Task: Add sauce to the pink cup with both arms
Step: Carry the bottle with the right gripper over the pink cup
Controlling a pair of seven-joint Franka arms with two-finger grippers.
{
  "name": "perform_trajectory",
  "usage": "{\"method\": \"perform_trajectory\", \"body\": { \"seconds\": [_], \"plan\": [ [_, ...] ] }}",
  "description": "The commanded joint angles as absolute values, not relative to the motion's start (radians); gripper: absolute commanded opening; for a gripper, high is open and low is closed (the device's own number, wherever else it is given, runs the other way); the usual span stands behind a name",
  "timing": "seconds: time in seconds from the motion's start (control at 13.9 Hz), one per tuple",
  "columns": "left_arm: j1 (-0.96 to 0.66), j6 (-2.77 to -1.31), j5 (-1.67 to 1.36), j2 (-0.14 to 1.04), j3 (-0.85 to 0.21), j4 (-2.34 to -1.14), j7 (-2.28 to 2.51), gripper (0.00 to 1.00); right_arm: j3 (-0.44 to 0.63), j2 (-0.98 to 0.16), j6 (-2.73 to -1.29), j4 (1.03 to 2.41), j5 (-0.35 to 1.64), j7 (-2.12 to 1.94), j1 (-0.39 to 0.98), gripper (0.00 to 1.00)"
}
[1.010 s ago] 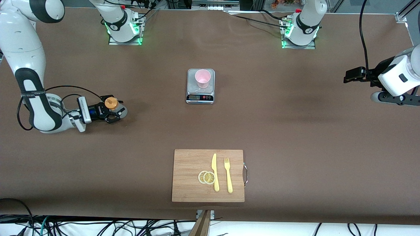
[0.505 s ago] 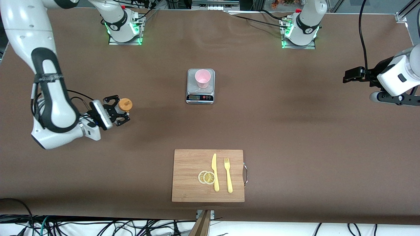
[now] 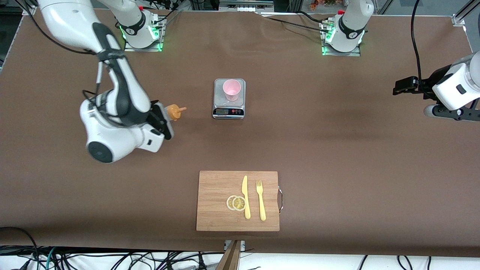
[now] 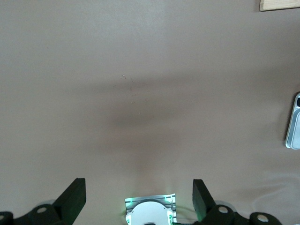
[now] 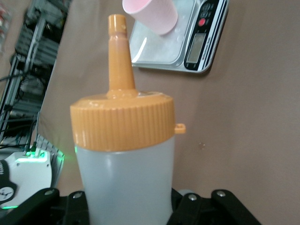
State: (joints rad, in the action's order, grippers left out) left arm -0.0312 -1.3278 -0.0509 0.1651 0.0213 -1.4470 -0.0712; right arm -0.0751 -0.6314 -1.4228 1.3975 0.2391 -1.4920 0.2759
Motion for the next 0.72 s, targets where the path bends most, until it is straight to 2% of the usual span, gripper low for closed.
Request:
{"method": "perform_trajectory", "body": {
  "seconds": [0.0, 0.43, 0.65],
  "plan": [
    [-0.026, -1.315, -0.031, 0.167, 0.014, -1.434, -0.097, 1.00, -0.159, -0.615, -1.413, 1.391, 0.102, -1.318, 0.324, 0.00],
    [-0.029, -1.315, -0.031, 0.167, 0.014, -1.433, -0.097, 1.00, -0.299, -0.617, -1.402, 1.393, -0.148, -1.066, 0.416, 0.00],
    [-0.029, -1.315, -0.032, 0.167, 0.014, -1.433, -0.097, 1.00, -0.319, -0.626, -1.399, 1.394, -0.227, -0.979, 0.475, 0.00]
  ]
}}
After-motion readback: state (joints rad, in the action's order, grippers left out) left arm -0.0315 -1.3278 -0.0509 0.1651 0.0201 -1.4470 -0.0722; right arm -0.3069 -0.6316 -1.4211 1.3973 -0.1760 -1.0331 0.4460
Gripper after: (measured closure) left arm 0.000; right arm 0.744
